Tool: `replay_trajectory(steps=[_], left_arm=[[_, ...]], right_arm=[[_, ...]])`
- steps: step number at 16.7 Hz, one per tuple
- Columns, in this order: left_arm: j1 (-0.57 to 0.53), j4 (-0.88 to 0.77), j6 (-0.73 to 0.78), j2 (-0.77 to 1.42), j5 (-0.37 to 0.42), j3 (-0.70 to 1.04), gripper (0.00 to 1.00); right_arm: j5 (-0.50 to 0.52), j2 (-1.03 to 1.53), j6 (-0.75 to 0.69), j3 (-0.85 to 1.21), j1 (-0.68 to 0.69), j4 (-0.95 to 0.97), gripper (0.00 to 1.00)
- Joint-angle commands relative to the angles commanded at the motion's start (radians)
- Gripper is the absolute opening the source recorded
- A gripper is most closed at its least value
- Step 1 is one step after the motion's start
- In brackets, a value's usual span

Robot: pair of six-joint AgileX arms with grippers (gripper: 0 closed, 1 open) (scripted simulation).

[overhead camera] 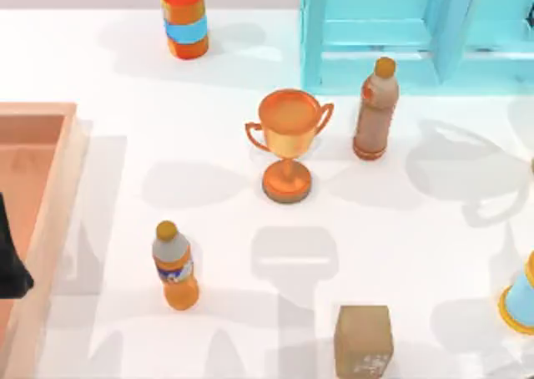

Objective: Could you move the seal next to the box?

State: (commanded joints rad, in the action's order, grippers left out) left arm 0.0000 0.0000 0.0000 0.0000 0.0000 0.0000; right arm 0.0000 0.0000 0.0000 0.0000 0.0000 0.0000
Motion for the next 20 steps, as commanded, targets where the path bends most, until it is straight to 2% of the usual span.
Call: replay_trajectory(steps=[4, 8, 12, 20], left_arm=[[-0.023, -0.025, -0.023, 0.031, 0.001, 0.031, 1.0], [-0.143, -0.164, -0.147, 0.22, 0.004, 0.22, 1.0], [-0.331, -0.394, -0.333, 0.572, 0.002, 0.547, 1.0], [-0.765, -0.946, -0.741, 1.469, -0.005, 1.271, 1.0]], right_arm=[[0.0, 0.0, 0.0, 0.0, 0.0, 0.0, 1.0], [0.0, 0.0, 0.0, 0.0, 0.0, 0.0, 1.0], [0.0, 0.0, 0.0, 0.0, 0.0, 0.0, 1.0], [0.0, 0.0, 0.0, 0.0, 0.0, 0.0, 1.0]])
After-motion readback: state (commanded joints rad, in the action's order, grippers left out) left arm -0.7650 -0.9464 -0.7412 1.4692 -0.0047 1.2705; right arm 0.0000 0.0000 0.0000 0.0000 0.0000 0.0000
